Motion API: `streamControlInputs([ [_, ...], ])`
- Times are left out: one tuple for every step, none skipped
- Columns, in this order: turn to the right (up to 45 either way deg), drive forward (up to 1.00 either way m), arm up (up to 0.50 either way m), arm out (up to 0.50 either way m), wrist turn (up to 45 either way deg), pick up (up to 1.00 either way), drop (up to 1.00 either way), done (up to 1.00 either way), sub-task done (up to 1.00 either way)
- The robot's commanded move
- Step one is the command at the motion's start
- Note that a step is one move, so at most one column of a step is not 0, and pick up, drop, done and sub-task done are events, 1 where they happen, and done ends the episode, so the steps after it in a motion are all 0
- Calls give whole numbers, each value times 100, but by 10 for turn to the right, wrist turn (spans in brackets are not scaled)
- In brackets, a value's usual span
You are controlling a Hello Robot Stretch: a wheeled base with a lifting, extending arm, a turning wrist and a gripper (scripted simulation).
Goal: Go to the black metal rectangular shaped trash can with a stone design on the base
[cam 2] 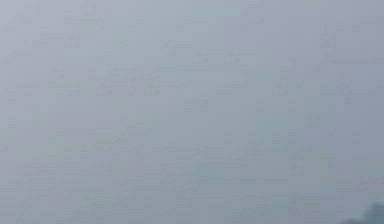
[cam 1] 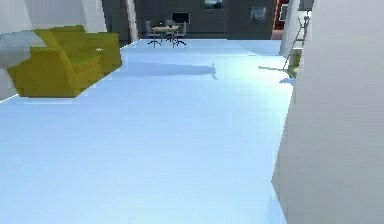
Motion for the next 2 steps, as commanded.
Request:
streamControlInputs([
  [30, 0, 0, 0, 0, 0, 0, 0, 0],
  [0, 100, 0, 0, 0, 0, 0, 0, 0],
])
